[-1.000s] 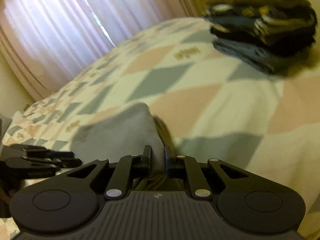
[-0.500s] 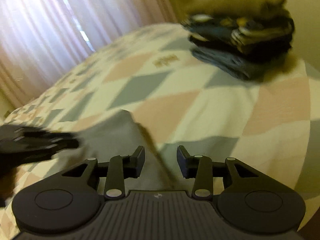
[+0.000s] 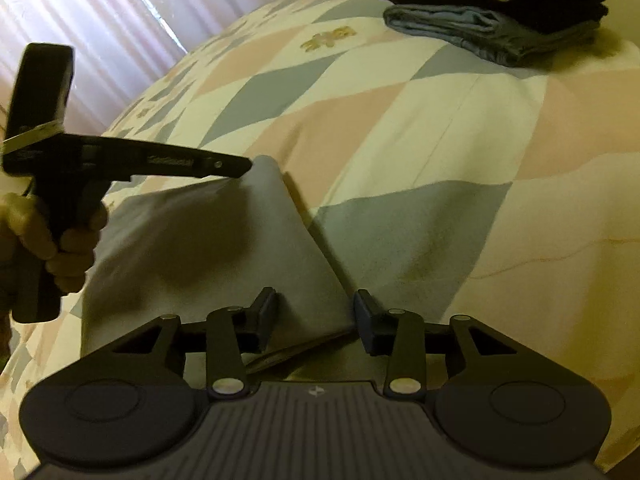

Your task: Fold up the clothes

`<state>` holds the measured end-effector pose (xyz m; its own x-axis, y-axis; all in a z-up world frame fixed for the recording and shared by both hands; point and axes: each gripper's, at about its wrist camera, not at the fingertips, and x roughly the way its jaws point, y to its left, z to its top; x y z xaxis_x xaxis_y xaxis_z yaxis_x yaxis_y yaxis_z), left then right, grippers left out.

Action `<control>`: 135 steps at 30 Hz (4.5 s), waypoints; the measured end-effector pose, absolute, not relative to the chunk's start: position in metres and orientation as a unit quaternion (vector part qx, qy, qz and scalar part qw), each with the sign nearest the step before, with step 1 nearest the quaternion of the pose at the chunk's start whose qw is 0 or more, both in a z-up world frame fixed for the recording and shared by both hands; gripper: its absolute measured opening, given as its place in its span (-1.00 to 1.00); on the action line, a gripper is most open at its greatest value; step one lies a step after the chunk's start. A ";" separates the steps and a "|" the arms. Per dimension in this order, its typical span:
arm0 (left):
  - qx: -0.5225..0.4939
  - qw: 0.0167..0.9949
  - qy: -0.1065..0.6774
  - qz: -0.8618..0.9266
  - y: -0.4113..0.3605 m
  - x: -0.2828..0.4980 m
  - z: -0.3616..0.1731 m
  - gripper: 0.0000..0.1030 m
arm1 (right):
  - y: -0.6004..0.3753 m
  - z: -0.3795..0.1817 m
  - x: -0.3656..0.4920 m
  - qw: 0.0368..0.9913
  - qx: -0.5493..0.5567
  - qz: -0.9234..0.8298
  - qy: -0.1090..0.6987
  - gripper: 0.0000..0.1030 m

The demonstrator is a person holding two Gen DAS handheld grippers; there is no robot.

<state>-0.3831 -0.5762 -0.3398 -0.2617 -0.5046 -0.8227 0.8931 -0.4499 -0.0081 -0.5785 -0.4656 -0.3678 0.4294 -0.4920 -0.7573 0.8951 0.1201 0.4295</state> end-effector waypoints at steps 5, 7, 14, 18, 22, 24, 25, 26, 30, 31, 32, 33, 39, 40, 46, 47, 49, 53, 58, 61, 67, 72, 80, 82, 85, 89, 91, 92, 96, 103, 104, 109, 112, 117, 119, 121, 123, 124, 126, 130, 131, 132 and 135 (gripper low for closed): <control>0.341 0.541 0.270 -0.719 -0.541 -0.326 -0.290 -0.88 | -0.475 -0.333 -0.582 0.718 0.427 -0.500 0.226 -0.27; 0.336 0.570 0.277 -0.697 -0.514 -0.300 -0.278 -0.88 | -0.482 -0.316 -0.578 0.734 0.391 -0.504 0.233 -0.33; 0.327 0.593 0.303 -0.670 -0.473 -0.272 -0.290 -0.87 | -0.514 -0.307 -0.507 0.819 0.268 -0.428 0.271 -0.41; 0.336 0.590 0.305 -0.668 -0.491 -0.281 -0.323 -0.82 | -0.535 -0.347 -0.481 0.820 0.230 -0.413 0.322 -0.53; 0.355 0.595 0.307 -0.652 -0.505 -0.281 -0.355 -0.81 | -0.553 -0.369 -0.490 0.823 0.252 -0.399 0.316 -0.60; 0.354 0.599 0.309 -0.648 -0.507 -0.278 -0.359 -0.78 | -0.555 -0.373 -0.491 0.825 0.251 -0.395 0.317 -0.61; 0.351 0.601 0.315 -0.646 -0.508 -0.275 -0.357 -0.76 | -0.556 -0.374 -0.491 0.826 0.249 -0.393 0.317 -0.61; 0.345 0.603 0.322 -0.644 -0.507 -0.271 -0.354 -0.74 | -0.557 -0.375 -0.492 0.826 0.255 -0.392 0.316 -0.61; 0.332 0.622 0.328 -0.629 -0.492 -0.258 -0.329 -0.73 | -0.568 -0.360 -0.507 0.816 0.308 -0.392 0.293 -0.62; 0.328 0.623 0.327 -0.630 -0.484 -0.255 -0.320 -0.74 | -0.568 -0.352 -0.513 0.812 0.316 -0.401 0.284 -0.56; 0.324 0.624 0.326 -0.631 -0.475 -0.253 -0.312 -0.74 | -0.568 -0.343 -0.518 0.807 0.324 -0.409 0.275 -0.52; 0.322 0.623 0.325 -0.635 -0.466 -0.253 -0.305 -0.74 | -0.564 -0.336 -0.525 0.805 0.327 -0.417 0.268 -0.52; 0.325 0.584 0.317 -0.673 -0.407 -0.281 -0.283 -0.74 | -0.507 -0.301 -0.557 0.799 0.321 -0.444 0.248 -0.52; 0.328 0.573 0.319 -0.680 -0.399 -0.289 -0.284 -0.74 | -0.493 -0.300 -0.559 0.799 0.318 -0.444 0.251 -0.52; 0.348 0.529 0.374 -0.678 -0.388 -0.319 -0.320 -0.73 | -0.452 -0.336 -0.554 0.768 0.364 -0.447 0.278 -0.52; 0.348 0.528 0.383 -0.673 -0.390 -0.319 -0.325 -0.73 | -0.452 -0.338 -0.553 0.765 0.367 -0.450 0.279 -0.52; 0.345 0.528 0.395 -0.668 -0.397 -0.318 -0.321 -0.73 | -0.456 -0.340 -0.551 0.760 0.372 -0.455 0.279 -0.52; 0.353 0.531 0.383 -0.669 -0.396 -0.318 -0.299 -0.61 | -0.445 -0.306 -0.551 0.761 0.372 -0.472 0.244 -0.46; 0.371 0.535 0.378 -0.658 -0.374 -0.313 -0.275 -0.13 | -0.402 -0.285 -0.551 0.724 0.415 -0.499 0.232 -0.02; 0.376 0.530 0.379 -0.658 -0.350 -0.301 -0.260 -0.10 | -0.368 -0.282 -0.542 0.688 0.461 -0.513 0.228 0.13; 0.376 0.531 0.360 -0.668 -0.286 -0.265 -0.213 0.16 | -0.300 -0.246 -0.503 0.655 0.477 -0.540 0.228 0.57; 0.363 0.545 0.344 -0.673 -0.235 -0.238 -0.169 0.28 | -0.258 -0.190 -0.471 0.652 0.451 -0.562 0.235 0.92; 0.353 0.550 0.301 -0.694 -0.176 -0.226 -0.110 0.43 | -0.191 -0.127 -0.439 0.651 0.434 -0.579 0.229 0.96; 0.352 0.551 0.295 -0.697 -0.167 -0.226 -0.097 0.45 | -0.176 -0.117 -0.439 0.649 0.433 -0.585 0.220 0.96; 0.345 0.548 0.288 -0.706 -0.159 -0.229 -0.079 0.49 | -0.162 -0.104 -0.442 0.646 0.430 -0.593 0.216 0.96; 0.338 0.556 0.274 -0.708 -0.159 -0.236 -0.058 0.54 | -0.162 -0.088 -0.450 0.645 0.425 -0.598 0.214 0.96; 0.333 0.563 0.273 -0.706 -0.163 -0.240 -0.052 0.61 | -0.170 -0.083 -0.455 0.648 0.422 -0.597 0.212 0.96; 0.331 0.567 0.273 -0.704 -0.167 -0.242 -0.050 0.62 | -0.174 -0.083 -0.457 0.650 0.420 -0.596 0.213 0.96; 0.319 0.585 0.278 -0.692 -0.187 -0.259 -0.048 0.62 | -0.198 -0.083 -0.468 0.663 0.412 -0.582 0.226 0.96; 0.313 0.616 0.302 -0.656 -0.232 -0.314 -0.054 0.67 | -0.251 -0.088 -0.514 0.671 0.398 -0.557 0.284 0.97; 0.310 0.620 0.305 -0.653 -0.236 -0.323 -0.054 0.70 | -0.258 -0.088 -0.522 0.669 0.396 -0.556 0.294 0.97; 0.301 0.649 0.324 -0.619 -0.245 -0.356 -0.059 0.87 | -0.287 -0.092 -0.550 0.666 0.379 -0.537 0.352 0.97; 0.302 0.666 0.337 -0.593 -0.244 -0.367 -0.064 0.88 | -0.299 -0.094 -0.558 0.683 0.371 -0.510 0.368 0.97; 0.299 0.694 0.363 -0.545 -0.235 -0.378 -0.074 0.92 | -0.307 -0.099 -0.560 0.717 0.347 -0.460 0.392 0.98; 0.303 0.701 0.373 -0.527 -0.230 -0.379 -0.078 0.92 | -0.309 -0.102 -0.555 0.727 0.341 -0.442 0.400 0.99; 0.305 0.707 0.382 -0.511 -0.226 -0.378 -0.082 0.94 | -0.311 -0.105 -0.550 0.735 0.337 -0.423 0.408 0.99; 0.307 0.710 0.394 -0.495 -0.223 -0.375 -0.088 0.95 | -0.311 -0.109 -0.545 0.742 0.334 -0.404 0.419 0.99; 0.308 0.711 0.401 -0.488 -0.222 -0.373 -0.091 0.95 | -0.311 -0.111 -0.542 0.743 0.333 -0.398 0.423 0.99; 0.313 0.711 0.415 -0.474 -0.220 -0.370 -0.098 0.96 | -0.312 -0.116 -0.536 0.744 0.332 -0.386 0.433 0.99; 0.320 0.706 0.443 -0.450 -0.219 -0.363 -0.112 0.97 | -0.315 -0.128 -0.528 0.740 0.335 -0.366 0.454 0.99; 0.322 0.704 0.450 -0.445 -0.219 -0.361 -0.115 0.97 | -0.316 -0.130 -0.526 0.738 0.336 -0.364 0.458 0.99; 0.325 0.702 0.455 -0.441 -0.219 -0.358 -0.118 0.97 | -0.318 -0.132 -0.525 0.737 0.336 -0.362 0.461 0.99; 0.328 0.701 0.461 -0.435 -0.226 -0.351 -0.125 0.97 | -0.325 -0.138 -0.520 0.733 0.340 -0.358 0.467 0.99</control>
<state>-0.3514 -0.2257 -0.1249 0.1970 -0.3070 -0.9311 0.9118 0.4064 0.0589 -0.5203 -0.3251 -0.1379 0.3073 -0.2067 -0.9289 0.8426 0.5127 0.1647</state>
